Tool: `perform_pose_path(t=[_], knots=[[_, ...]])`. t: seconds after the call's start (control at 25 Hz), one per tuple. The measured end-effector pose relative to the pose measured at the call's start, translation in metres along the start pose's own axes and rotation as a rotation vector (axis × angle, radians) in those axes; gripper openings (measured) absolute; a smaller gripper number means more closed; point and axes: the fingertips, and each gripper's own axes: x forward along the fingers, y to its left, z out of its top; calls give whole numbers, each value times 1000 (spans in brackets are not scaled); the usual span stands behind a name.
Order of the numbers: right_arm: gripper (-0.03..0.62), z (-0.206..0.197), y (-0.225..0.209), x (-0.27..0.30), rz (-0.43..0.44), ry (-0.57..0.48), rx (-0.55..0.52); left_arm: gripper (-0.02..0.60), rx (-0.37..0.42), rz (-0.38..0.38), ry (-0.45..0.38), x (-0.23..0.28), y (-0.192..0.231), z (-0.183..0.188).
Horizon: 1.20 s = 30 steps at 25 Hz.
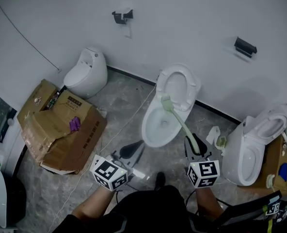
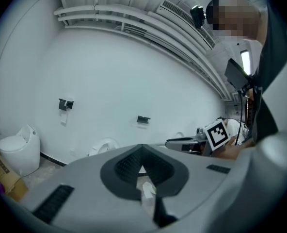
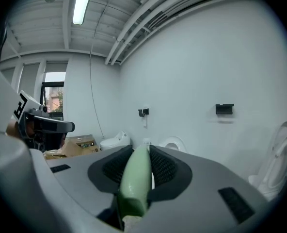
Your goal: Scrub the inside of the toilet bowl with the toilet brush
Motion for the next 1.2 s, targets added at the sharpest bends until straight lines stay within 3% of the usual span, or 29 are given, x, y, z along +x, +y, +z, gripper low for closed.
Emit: perform_pose_path(t=[0.48, 0.84, 1.2], knots=[[117, -3, -54, 44, 14, 16, -5, 9, -15, 18, 9, 72, 24, 7], [117, -17, -60, 87, -41, 54, -17, 9, 69, -62, 53, 107, 62, 1], [117, -38, -51, 146, -115, 121, -12, 9, -35, -129, 110, 134, 141, -27]])
